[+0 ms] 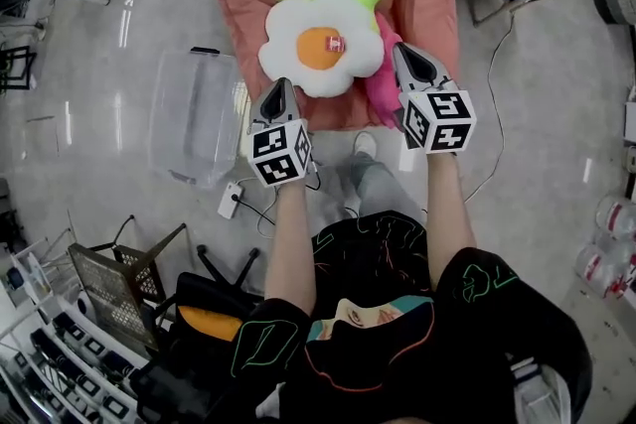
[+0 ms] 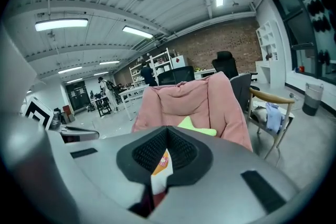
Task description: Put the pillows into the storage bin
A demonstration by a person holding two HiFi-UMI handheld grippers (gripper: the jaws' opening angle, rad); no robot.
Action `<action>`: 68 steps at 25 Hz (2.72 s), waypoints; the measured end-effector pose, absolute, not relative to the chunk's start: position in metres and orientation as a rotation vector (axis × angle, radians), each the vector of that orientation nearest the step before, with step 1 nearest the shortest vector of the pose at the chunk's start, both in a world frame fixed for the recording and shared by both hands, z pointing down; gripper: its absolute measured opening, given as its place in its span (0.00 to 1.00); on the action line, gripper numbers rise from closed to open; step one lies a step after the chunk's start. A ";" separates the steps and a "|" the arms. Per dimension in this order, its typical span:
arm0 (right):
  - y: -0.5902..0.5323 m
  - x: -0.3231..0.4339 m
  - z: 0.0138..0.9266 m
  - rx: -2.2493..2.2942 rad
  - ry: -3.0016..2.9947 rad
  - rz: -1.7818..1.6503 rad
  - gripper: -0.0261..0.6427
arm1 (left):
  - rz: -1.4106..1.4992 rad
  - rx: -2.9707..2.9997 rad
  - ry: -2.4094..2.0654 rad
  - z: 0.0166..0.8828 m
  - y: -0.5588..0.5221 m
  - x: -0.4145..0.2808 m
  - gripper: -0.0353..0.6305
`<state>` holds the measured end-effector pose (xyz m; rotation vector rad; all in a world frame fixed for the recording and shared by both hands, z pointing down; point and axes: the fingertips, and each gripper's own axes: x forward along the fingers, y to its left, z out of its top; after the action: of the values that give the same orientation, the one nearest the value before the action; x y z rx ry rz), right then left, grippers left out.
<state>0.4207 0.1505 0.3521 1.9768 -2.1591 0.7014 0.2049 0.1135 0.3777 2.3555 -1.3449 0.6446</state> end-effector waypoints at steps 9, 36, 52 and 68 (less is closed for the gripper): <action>0.126 0.439 0.420 1.998 -2.034 0.815 0.04 | 0.773 2.285 -1.290 0.434 0.087 0.193 0.05; 0.105 0.384 0.596 1.771 -1.617 1.092 0.42 | 0.970 1.970 -1.167 0.601 0.021 0.147 0.42; 0.078 0.335 0.505 1.761 -1.799 0.959 0.13 | 0.700 2.093 -1.222 0.505 0.018 0.100 0.20; -0.048 0.076 0.477 1.241 -2.133 0.740 0.14 | 0.427 1.761 -1.656 0.478 0.013 -0.161 0.21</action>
<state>0.0759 -0.0480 0.4769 1.2411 -2.1331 0.7405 -0.1613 0.0125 0.4782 1.7612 -1.6558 0.4270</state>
